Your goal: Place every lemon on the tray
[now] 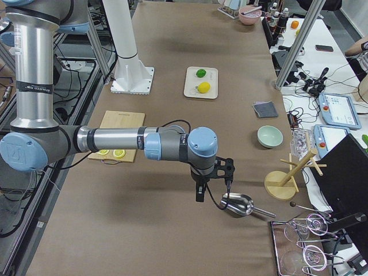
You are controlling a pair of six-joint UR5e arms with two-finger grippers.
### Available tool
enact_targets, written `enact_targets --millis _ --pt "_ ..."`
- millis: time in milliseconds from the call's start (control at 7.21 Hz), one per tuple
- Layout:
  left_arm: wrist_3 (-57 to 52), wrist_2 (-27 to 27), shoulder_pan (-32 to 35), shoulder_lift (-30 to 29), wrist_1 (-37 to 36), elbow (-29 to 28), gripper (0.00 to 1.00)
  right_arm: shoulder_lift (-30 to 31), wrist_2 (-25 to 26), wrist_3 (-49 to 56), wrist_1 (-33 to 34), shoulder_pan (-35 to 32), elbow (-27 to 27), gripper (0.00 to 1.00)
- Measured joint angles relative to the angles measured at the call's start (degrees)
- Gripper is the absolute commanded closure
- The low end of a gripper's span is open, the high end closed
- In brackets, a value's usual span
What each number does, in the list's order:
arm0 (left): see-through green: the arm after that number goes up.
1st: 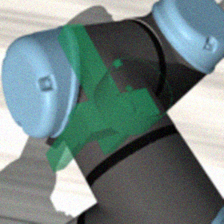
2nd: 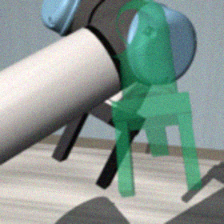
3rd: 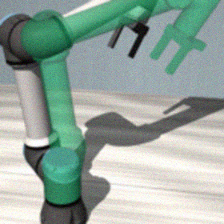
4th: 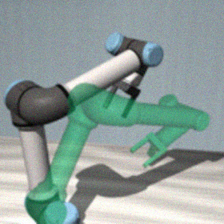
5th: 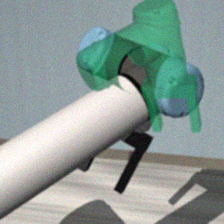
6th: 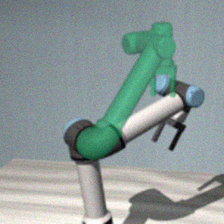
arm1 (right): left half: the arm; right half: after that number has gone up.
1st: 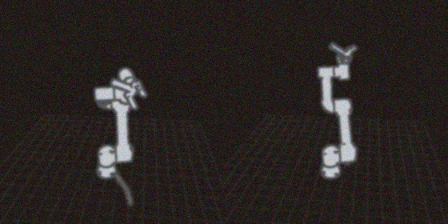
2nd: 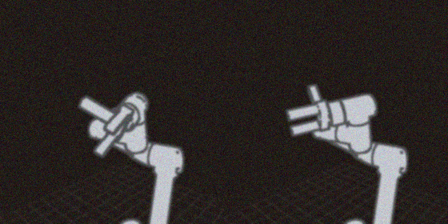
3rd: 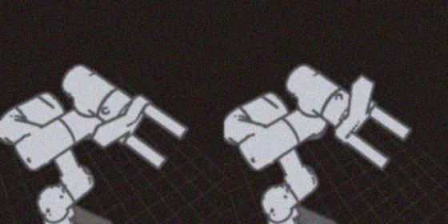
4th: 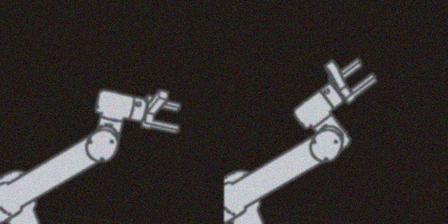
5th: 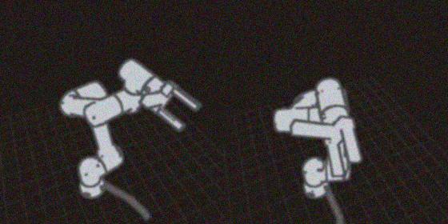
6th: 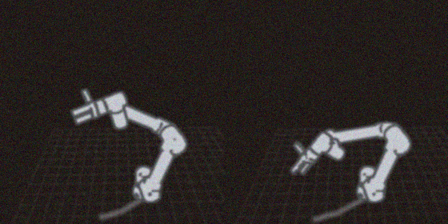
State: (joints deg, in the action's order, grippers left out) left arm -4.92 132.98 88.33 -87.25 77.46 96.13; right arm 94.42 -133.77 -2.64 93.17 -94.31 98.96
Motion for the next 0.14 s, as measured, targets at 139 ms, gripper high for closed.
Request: enact_targets --millis 139 --pt "0.0 0.0 0.0 0.0 0.0 0.0 0.02 0.0 0.0 0.0 0.0 0.0 0.0 0.00"
